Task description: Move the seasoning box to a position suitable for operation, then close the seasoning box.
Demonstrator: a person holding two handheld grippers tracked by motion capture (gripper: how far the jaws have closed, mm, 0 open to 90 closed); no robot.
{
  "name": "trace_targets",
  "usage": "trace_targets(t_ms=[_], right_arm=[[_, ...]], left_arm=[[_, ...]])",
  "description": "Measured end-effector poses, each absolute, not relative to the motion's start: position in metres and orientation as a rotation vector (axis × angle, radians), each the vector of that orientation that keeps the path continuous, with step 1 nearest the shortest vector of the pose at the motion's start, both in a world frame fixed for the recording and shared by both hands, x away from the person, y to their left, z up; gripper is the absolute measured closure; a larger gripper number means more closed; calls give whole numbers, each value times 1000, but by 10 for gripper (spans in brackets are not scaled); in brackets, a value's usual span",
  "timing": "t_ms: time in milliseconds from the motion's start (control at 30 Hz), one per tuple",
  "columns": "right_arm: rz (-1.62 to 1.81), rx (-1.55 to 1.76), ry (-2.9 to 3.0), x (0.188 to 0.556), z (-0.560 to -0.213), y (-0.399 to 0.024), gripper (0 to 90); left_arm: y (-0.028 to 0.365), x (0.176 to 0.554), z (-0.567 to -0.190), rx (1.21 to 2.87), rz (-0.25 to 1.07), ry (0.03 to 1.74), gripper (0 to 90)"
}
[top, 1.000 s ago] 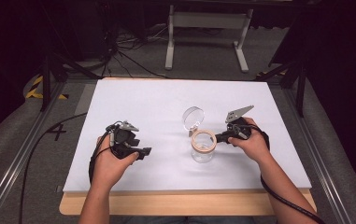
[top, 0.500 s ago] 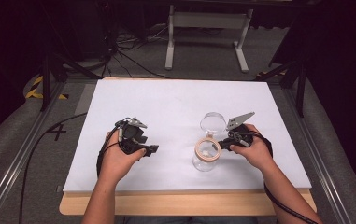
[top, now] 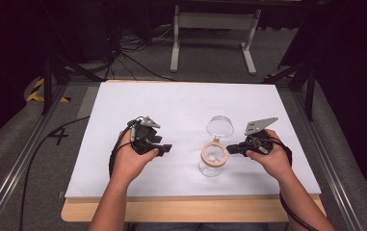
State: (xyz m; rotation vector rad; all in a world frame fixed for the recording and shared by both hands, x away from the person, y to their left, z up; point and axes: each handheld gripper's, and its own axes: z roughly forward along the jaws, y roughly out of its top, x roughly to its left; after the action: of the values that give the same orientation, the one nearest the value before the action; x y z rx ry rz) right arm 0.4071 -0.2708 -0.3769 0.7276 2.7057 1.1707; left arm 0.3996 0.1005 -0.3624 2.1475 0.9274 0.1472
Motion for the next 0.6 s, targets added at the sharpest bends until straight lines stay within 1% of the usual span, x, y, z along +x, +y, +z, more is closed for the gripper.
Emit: trace_targets(t_ms=[67, 100, 133, 167, 200, 267, 367, 600], right_arm=[[1177, 738, 2689, 400, -371, -275, 900], [1177, 738, 2689, 400, -371, -275, 900], [1190, 747, 2679, 394, -368, -278, 900], [1190, 747, 2679, 394, -368, -278, 900], [1204, 754, 2669, 388, -365, -280, 900], [1210, 755, 2665, 383, -363, -282, 900], [1217, 755, 2657, 376, -361, -284, 900], [1254, 747, 2644, 365, -357, -284, 900]], left_arm=[[99, 401, -361, 2130, 145, 918, 597], [98, 402, -359, 2130, 147, 899, 597], [97, 403, -359, 2116, 147, 891, 655], [95, 404, -357, 2114, 141, 880, 655], [91, 405, -356, 2103, 139, 872, 713], [88, 406, -355, 2108, 122, 853, 763], [81, 409, -353, 2101, 131, 835, 807], [71, 417, -351, 2044, 124, 813, 852]])
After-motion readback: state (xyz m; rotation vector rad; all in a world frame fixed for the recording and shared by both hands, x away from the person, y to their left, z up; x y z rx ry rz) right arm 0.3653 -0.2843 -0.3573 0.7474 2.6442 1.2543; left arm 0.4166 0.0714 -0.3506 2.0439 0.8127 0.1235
